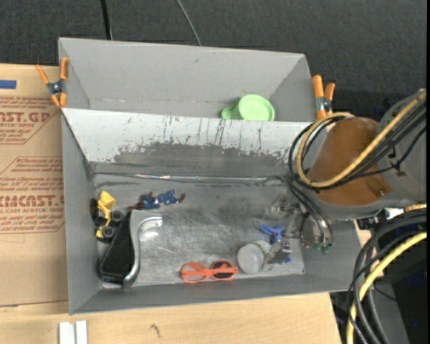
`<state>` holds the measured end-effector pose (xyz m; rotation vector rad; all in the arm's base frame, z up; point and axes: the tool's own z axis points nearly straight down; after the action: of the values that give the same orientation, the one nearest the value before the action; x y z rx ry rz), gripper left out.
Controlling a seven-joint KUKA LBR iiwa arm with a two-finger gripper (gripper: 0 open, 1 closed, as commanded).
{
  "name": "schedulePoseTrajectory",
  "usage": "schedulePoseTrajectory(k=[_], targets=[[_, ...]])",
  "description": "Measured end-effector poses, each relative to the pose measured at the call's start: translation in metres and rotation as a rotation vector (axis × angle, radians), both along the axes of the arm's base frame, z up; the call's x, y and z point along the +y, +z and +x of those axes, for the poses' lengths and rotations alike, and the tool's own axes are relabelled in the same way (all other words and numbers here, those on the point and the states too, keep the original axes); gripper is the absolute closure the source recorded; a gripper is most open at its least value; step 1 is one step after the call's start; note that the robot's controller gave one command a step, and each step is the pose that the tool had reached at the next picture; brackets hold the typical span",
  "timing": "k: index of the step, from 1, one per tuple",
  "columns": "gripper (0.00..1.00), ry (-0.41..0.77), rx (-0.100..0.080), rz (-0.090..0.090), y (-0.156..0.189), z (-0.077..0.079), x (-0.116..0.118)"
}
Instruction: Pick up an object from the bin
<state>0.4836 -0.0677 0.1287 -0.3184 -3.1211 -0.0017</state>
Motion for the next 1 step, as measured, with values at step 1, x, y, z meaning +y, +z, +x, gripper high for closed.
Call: schedulePoseTrajectory(k=[1], targets=[[0.00, -0.169, -0.004, -0.001, -0.0162, 0.0017, -0.0136]])
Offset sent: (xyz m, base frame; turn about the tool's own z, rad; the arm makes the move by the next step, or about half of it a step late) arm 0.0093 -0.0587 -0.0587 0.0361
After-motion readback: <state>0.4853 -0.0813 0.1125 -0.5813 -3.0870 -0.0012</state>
